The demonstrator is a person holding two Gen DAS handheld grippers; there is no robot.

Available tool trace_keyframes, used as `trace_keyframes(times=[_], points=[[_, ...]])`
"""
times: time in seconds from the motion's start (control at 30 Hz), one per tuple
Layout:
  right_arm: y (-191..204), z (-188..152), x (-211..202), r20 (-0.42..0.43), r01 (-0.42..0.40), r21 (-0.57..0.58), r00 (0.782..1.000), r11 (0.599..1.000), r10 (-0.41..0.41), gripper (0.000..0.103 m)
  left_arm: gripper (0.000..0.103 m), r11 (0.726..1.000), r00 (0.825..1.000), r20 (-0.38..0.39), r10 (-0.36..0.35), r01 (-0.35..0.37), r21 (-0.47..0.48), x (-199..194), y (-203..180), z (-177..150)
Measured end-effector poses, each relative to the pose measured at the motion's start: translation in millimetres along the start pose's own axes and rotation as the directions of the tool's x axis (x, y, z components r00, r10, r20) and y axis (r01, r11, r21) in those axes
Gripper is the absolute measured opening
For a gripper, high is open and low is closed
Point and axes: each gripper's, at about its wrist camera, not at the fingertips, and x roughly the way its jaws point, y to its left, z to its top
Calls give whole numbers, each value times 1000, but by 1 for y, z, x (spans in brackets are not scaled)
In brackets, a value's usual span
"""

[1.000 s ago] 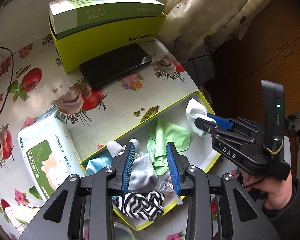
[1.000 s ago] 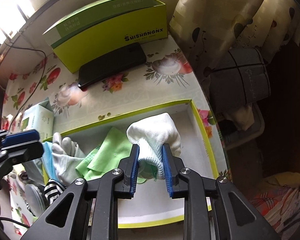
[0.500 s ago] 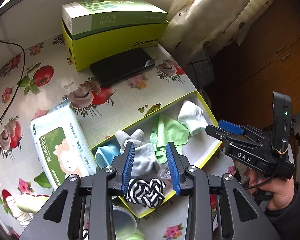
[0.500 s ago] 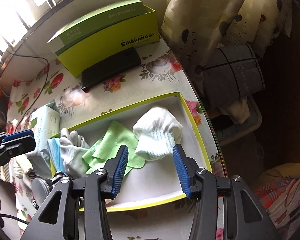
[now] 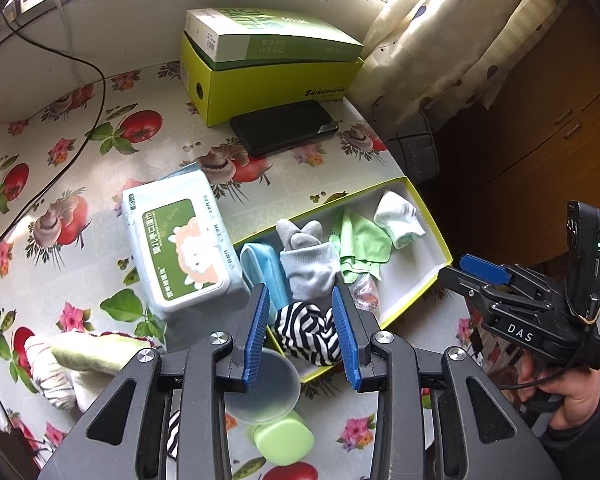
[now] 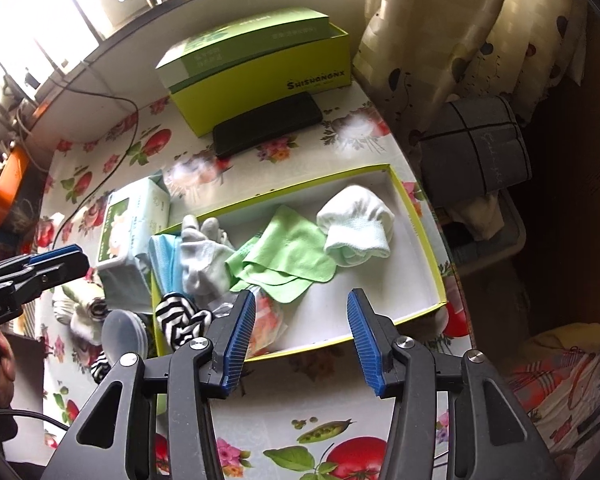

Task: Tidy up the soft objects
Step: 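Move both open grippers back over the remaining items on the table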

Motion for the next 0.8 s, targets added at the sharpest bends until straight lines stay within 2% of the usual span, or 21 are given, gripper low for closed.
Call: trace_keyframes(times=[0.33, 0.8], points=[[64, -5, -4, -16, -66, -125, 998, 990, 64, 48, 34, 996, 996, 44, 74, -72, -55, -25, 28, -25], [114, -14, -16, -31, -115, -223, 993, 968, 111, 49, 34, 984, 990, 65, 126, -117, -131, -48, 63, -60]])
